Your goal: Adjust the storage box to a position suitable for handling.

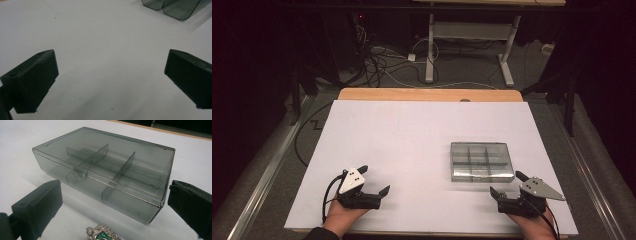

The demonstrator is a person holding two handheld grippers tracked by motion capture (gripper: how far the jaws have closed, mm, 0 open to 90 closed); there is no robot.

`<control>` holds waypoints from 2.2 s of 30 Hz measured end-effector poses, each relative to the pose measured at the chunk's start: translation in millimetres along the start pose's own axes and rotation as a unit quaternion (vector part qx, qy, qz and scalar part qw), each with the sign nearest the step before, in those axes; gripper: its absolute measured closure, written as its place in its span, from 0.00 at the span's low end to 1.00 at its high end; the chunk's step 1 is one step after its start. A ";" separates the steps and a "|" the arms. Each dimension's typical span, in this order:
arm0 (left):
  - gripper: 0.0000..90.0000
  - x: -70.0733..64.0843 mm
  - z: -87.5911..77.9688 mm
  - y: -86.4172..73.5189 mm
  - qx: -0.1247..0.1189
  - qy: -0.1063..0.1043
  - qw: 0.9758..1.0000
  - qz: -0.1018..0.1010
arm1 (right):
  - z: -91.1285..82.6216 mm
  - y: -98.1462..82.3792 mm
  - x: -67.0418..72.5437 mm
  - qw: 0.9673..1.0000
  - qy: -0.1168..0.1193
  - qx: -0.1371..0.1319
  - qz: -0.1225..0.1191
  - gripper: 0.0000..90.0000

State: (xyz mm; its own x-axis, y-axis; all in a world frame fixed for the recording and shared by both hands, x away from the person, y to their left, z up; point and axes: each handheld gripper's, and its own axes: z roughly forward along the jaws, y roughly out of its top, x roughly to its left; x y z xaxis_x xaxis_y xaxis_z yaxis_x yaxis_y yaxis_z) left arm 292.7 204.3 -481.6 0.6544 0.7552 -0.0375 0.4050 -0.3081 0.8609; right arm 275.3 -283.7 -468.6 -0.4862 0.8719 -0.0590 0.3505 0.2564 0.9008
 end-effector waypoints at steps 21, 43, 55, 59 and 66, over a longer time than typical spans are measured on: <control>0.00 -1.1 1.2 0.1 0.005 -0.001 1.000 0.007 | -1.0 -1.3 -0.3 1.000 -0.002 0.000 -0.007 0.00; 0.12 -1.1 0.4 -0.3 0.002 -0.006 1.000 0.008 | -7.1 1.6 -2.0 1.000 -0.004 -0.009 -0.007 0.11; 0.22 -0.2 -0.6 -0.9 -0.004 -0.011 1.000 0.005 | -12.9 4.0 -3.2 1.000 -0.001 -0.009 0.002 0.28; 0.27 -0.2 -0.3 -0.8 -0.002 -0.014 1.000 0.009 | -14.0 4.0 -4.1 1.000 0.002 -0.010 0.002 0.40; 0.37 -1.2 -0.2 -1.1 -0.001 -0.017 1.000 0.014 | -16.5 4.7 -3.0 1.000 0.014 -0.014 0.003 0.63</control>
State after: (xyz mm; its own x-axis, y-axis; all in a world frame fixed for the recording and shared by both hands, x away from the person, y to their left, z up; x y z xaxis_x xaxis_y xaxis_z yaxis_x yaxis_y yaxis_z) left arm 291.3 203.9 -482.4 0.6871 0.7259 -0.0298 0.3849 -0.3289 0.8624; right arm 265.2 -292.0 -457.1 -0.5069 0.8610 -0.0418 0.3317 0.2396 0.9125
